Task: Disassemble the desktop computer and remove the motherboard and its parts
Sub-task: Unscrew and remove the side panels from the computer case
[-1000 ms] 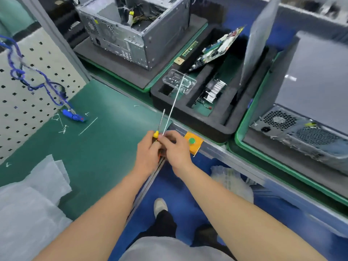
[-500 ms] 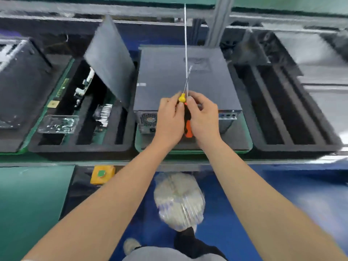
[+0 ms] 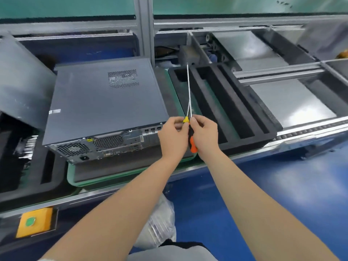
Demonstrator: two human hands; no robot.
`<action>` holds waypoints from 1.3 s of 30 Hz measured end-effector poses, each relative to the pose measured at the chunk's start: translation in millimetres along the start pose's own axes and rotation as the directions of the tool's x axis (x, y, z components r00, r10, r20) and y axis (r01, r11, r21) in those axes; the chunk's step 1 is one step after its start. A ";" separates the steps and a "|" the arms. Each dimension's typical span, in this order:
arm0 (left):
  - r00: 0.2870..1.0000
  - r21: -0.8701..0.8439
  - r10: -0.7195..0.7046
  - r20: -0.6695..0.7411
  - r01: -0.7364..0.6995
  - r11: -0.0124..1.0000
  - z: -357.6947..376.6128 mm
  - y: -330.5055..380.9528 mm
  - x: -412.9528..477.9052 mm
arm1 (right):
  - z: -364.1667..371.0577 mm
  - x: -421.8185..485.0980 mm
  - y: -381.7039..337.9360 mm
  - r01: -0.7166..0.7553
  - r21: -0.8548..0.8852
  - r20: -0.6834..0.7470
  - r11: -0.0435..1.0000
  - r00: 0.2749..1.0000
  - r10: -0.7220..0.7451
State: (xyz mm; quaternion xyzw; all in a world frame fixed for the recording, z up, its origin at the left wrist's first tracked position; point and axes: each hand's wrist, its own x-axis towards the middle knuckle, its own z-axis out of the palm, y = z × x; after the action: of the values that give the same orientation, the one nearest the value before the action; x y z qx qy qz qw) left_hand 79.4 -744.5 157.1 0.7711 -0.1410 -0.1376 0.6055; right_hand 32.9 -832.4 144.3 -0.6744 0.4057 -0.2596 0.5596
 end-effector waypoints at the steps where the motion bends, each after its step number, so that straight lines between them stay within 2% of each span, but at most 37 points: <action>1: 0.999 0.003 -0.034 -0.005 0.034 0.999 5.4 -7.2 -1.3 | -1.0 3.4 7.9 -0.028 -0.019 0.006 0.999 1.000 0.028; 4: 0.979 -0.007 -0.204 0.004 0.204 0.979 14.9 -30.5 -4.1 | 2.3 11.0 31.5 -0.103 -0.073 0.031 0.992 0.994 0.106; 8: 0.876 -0.121 -0.481 -0.016 0.476 0.871 17.6 -60.4 2.1 | 16.5 20.4 56.7 -0.177 -0.145 0.057 0.974 0.981 0.186; 13: 0.765 -0.254 -0.642 -0.055 0.611 0.750 11.4 -77.1 16.2 | 36.3 38.5 71.3 -0.239 -0.245 0.027 0.940 0.967 0.253; 18: 0.717 -0.295 -0.695 -0.051 0.654 0.696 11.7 -83.1 24.7 | 47.0 51.5 79.2 -0.252 -0.255 -0.031 0.934 0.967 0.253; 23: 0.687 -0.283 -0.726 -0.038 0.689 0.667 9.1 -88.3 31.5 | 50.3 51.6 82.4 -0.174 -0.303 0.017 0.937 0.982 0.188; 32: 0.652 -0.384 -0.741 0.162 0.733 0.561 7.3 -73.4 29.0 | 41.4 48.4 78.6 -0.149 -0.253 0.044 0.956 0.985 0.165; 39: 0.667 -0.425 -0.691 0.279 0.731 0.534 3.8 -55.7 24.7 | 31.8 33.8 63.8 -0.129 -0.199 -0.046 0.971 0.991 0.122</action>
State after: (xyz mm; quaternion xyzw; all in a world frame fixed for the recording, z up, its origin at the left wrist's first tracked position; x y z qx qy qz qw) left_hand 103.6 -744.8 101.1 0.5688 0.2026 -0.4327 0.6695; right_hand 60.3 -846.2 71.6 -0.6964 0.4810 -0.1925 0.4967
